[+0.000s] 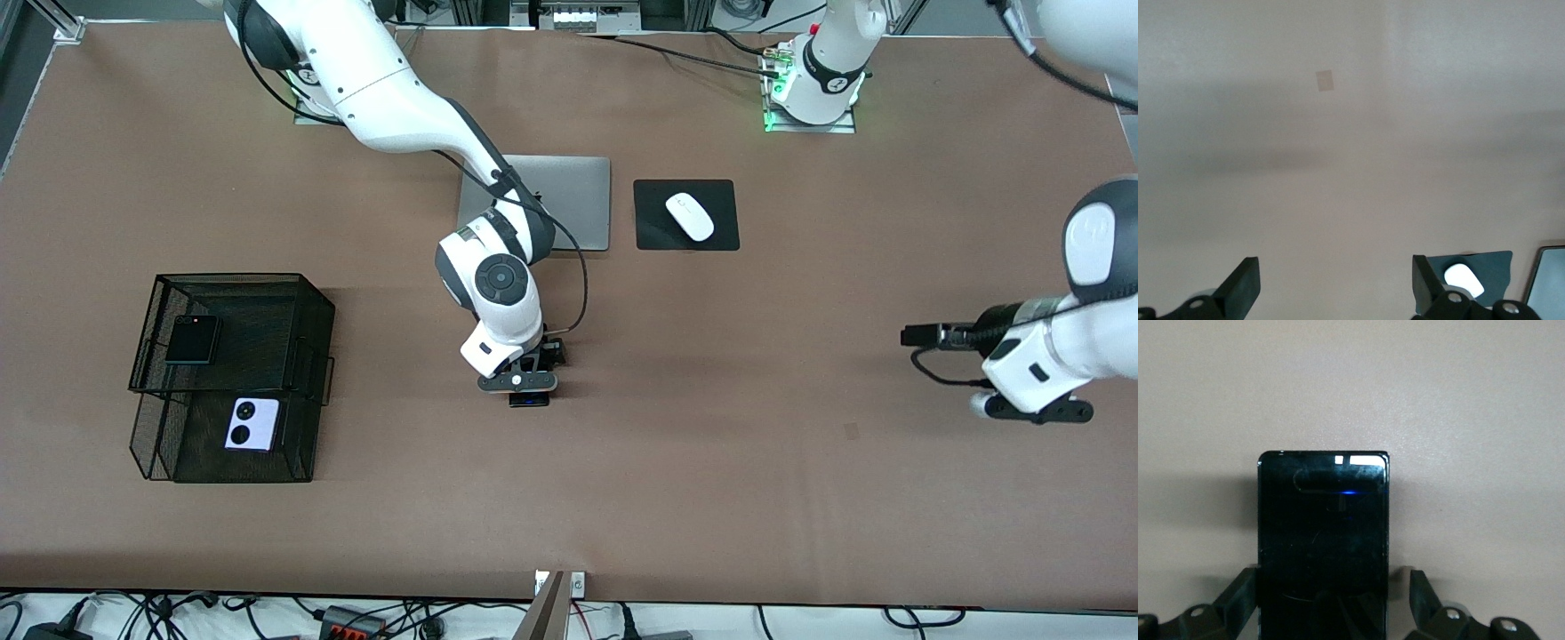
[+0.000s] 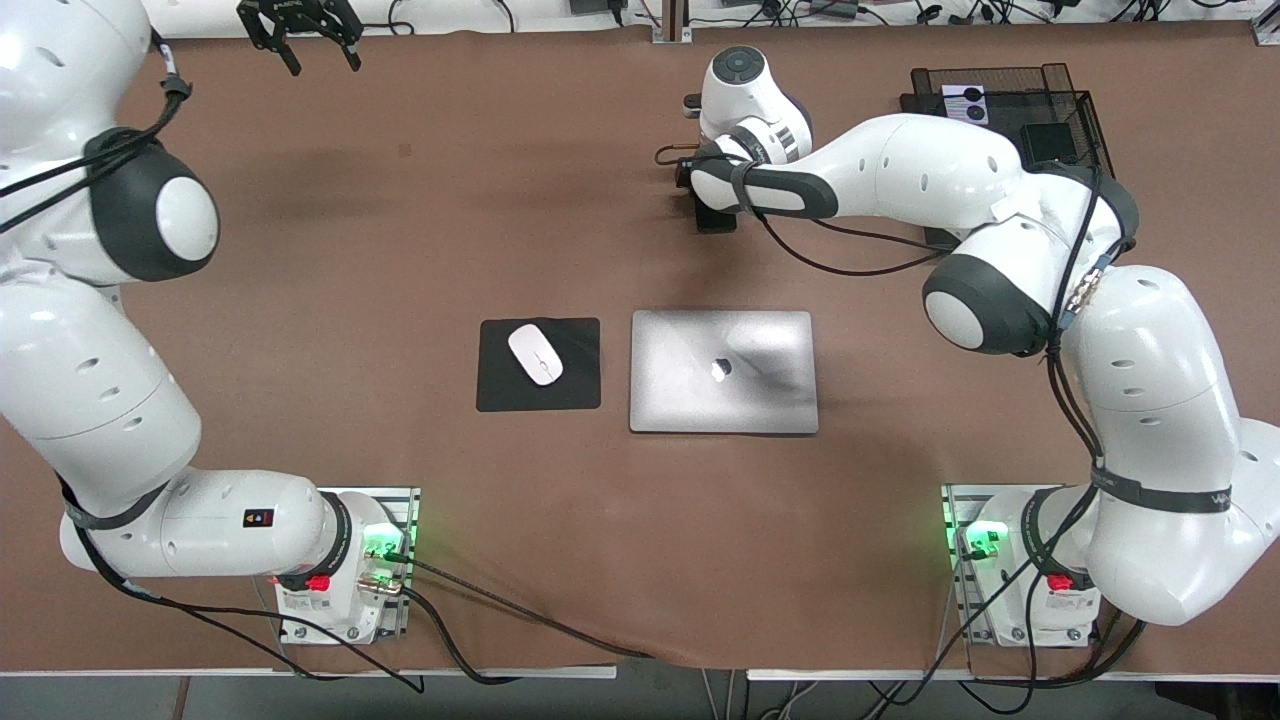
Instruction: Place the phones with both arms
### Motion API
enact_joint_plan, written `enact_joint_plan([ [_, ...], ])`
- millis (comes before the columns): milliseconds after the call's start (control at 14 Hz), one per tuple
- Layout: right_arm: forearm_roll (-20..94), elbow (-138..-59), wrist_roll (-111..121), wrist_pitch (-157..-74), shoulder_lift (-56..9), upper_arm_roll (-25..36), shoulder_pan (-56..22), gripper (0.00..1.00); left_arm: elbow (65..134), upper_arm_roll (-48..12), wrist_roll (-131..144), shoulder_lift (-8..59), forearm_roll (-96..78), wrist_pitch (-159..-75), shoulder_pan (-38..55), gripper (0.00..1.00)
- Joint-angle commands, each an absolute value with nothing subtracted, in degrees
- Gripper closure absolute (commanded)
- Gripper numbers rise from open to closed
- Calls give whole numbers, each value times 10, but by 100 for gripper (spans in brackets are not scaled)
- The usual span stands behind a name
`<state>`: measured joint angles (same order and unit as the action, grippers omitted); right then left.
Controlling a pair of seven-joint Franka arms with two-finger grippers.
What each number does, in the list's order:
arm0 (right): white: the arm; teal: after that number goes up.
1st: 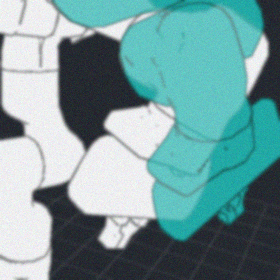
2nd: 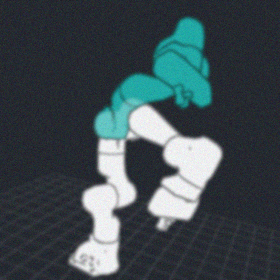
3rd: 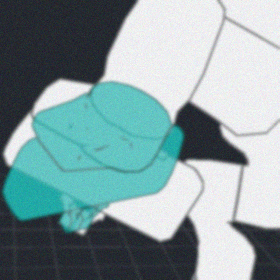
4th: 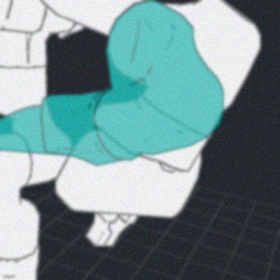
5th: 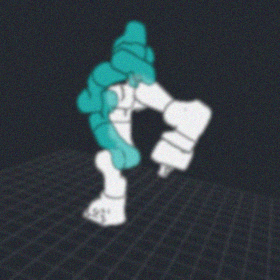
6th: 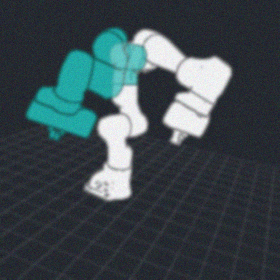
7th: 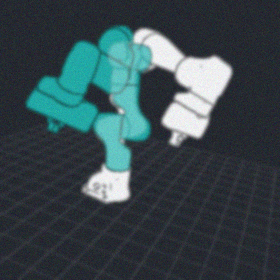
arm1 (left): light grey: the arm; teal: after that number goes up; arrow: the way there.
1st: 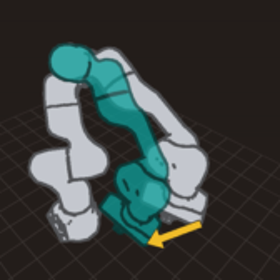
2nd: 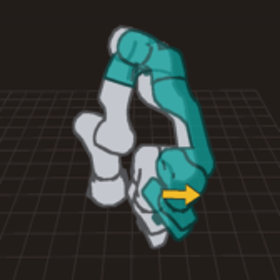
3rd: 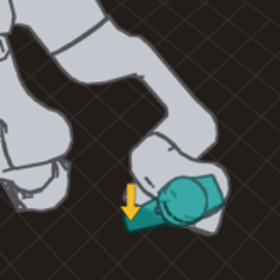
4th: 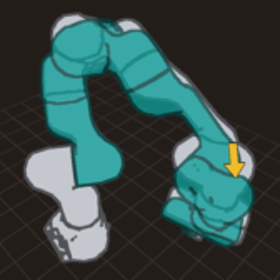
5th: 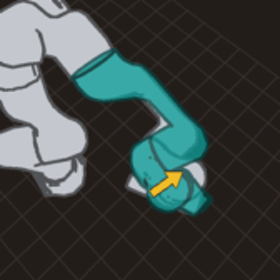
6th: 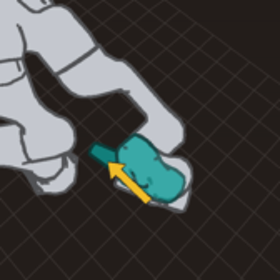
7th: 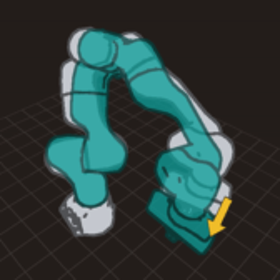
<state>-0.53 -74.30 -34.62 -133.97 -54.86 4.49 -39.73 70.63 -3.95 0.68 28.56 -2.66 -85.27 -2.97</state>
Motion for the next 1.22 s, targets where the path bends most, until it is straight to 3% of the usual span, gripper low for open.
enact_joint_plan([
  [0,-8,-726,-357,-1343,-561,43,-397,0,795,-80,55,210,11,-876,-54,0],
  [143,-8,-726,-356,-1343,-562,43,-397,0,816,-79,66,193,14,-887,-60,0],
  [287,-9,-726,-355,-1343,-562,43,-397,11,878,-79,57,157,18,-944,-82,0],
  [502,-9,-726,-353,-1338,-562,43,-393,49,932,-80,61,99,57,-974,-76,0],
  [645,-9,-726,-353,-1335,-558,43,-392,64,931,-77,71,79,59,-958,-70,0],
  [932,-8,-726,-355,-1319,-535,48,-389,64,927,-55,120,71,51,-931,-30,0],
  [1147,-9,-713,-352,-1248,-489,46,-357,64,928,33,119,72,0,-926,39,0],
])
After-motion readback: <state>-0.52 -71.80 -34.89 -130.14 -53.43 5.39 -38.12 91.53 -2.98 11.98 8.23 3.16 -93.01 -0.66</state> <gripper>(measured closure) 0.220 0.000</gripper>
